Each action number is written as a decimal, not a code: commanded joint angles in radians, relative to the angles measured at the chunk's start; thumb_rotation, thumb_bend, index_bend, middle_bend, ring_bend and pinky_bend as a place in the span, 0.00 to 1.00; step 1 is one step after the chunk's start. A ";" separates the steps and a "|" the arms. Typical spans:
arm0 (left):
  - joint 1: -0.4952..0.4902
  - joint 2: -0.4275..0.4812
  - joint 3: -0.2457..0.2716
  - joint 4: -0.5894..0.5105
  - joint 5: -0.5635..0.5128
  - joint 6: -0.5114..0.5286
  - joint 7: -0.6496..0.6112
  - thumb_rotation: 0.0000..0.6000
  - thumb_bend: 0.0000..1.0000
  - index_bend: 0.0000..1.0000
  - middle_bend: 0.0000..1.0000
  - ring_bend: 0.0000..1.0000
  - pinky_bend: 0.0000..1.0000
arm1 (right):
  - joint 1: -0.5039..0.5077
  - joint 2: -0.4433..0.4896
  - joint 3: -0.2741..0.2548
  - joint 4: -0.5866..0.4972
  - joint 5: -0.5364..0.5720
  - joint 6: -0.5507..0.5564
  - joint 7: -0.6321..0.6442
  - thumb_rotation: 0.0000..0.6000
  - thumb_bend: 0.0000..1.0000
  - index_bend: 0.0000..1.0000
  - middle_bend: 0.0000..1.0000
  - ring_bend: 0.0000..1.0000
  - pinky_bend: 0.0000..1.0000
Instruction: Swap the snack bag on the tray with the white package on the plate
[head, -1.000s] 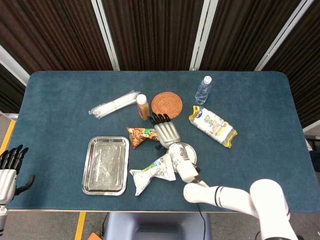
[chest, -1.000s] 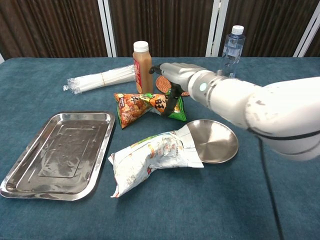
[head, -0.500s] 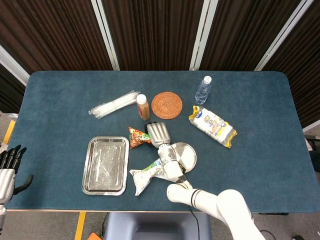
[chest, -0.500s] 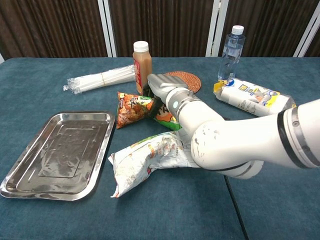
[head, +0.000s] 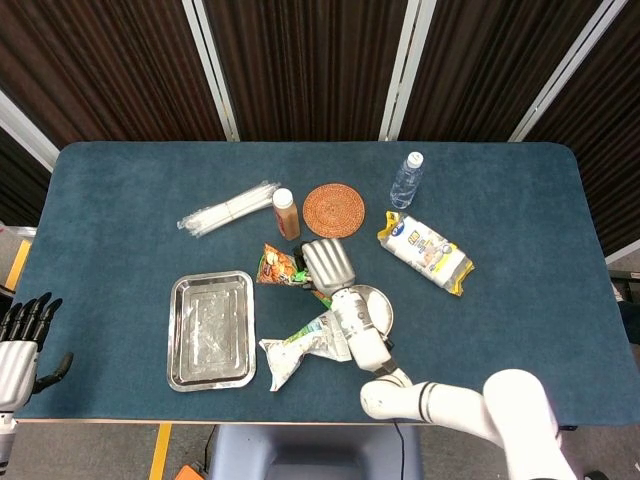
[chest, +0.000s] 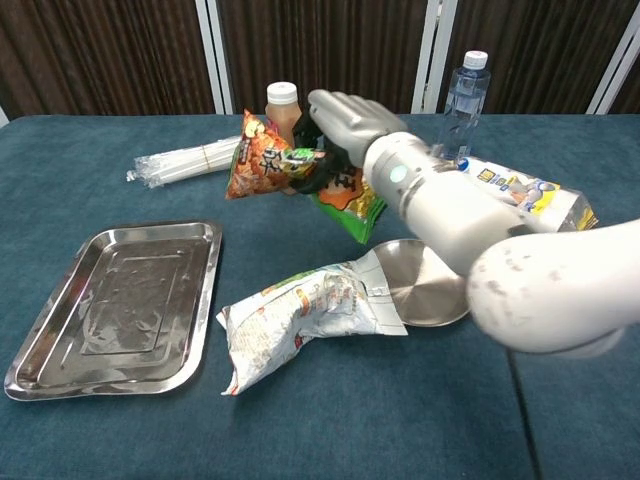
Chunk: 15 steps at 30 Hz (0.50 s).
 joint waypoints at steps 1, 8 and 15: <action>-0.002 -0.004 0.006 -0.009 0.010 -0.001 0.016 1.00 0.35 0.00 0.00 0.00 0.03 | -0.177 0.262 -0.087 -0.304 -0.028 0.073 -0.032 1.00 0.40 0.82 0.70 0.70 0.83; -0.005 -0.008 0.017 -0.023 0.042 0.008 0.034 1.00 0.35 0.00 0.00 0.00 0.03 | -0.268 0.336 -0.155 -0.330 -0.045 0.042 0.071 1.00 0.40 0.82 0.70 0.70 0.83; -0.005 -0.007 0.019 -0.022 0.049 0.010 0.029 1.00 0.35 0.00 0.00 0.00 0.03 | -0.309 0.299 -0.183 -0.255 -0.079 0.002 0.189 1.00 0.40 0.81 0.70 0.70 0.83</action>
